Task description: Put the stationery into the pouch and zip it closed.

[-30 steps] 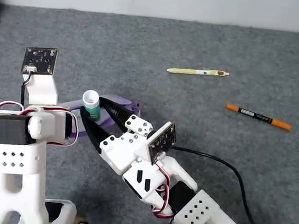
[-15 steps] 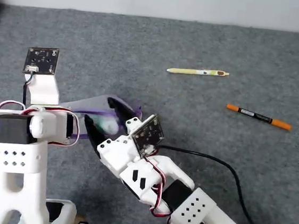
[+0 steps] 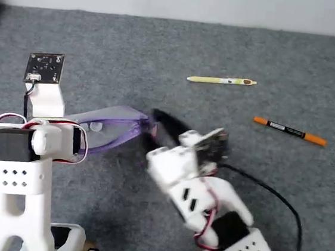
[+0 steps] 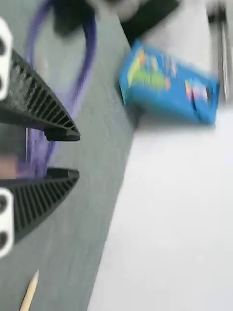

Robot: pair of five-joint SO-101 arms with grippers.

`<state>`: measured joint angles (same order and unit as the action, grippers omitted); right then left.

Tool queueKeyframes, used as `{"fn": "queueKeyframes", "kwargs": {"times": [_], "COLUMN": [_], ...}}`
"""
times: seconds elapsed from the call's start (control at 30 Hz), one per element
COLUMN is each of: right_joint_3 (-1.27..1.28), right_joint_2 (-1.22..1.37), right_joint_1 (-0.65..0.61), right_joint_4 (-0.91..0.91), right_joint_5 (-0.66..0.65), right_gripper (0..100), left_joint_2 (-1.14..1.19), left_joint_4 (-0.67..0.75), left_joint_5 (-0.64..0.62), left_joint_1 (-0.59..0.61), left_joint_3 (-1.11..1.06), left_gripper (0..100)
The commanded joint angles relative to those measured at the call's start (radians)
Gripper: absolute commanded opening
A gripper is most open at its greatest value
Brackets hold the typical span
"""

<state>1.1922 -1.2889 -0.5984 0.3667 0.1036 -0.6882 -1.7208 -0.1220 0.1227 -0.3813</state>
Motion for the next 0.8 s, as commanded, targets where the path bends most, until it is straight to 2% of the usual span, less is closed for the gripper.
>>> {"fn": "queueKeyframes", "kwargs": {"times": [0.0, 0.2, 0.4, 0.6, 0.77], "right_joint_3": [-0.037, -0.138, -0.331, -0.563, -0.760], "right_joint_2": [-0.062, -0.033, 0.183, 0.518, 0.816], "right_joint_1": [0.193, 0.406, 0.553, 0.628, 0.621], "right_joint_4": [0.067, 0.254, 0.417, 0.536, 0.601], "right_joint_5": [-0.006, -0.008, -0.011, -0.021, -0.075], "right_gripper": [1.7, 1.4, 1.4, 1.9, 1.9], "left_joint_2": [0.005, 0.005, 0.003, 0.003, -0.003], "left_joint_4": [0.011, 0.017, 0.018, 0.017, 0.014], "left_joint_5": [-0.009, -0.009, -0.009, -0.008, -0.008], "left_joint_1": [-0.003, -0.005, -0.008, -0.008, -0.008], "left_joint_3": [0.022, -0.021, -0.025, -0.025, -0.025], "left_gripper": [1, 1, 1, 1, 1]}}
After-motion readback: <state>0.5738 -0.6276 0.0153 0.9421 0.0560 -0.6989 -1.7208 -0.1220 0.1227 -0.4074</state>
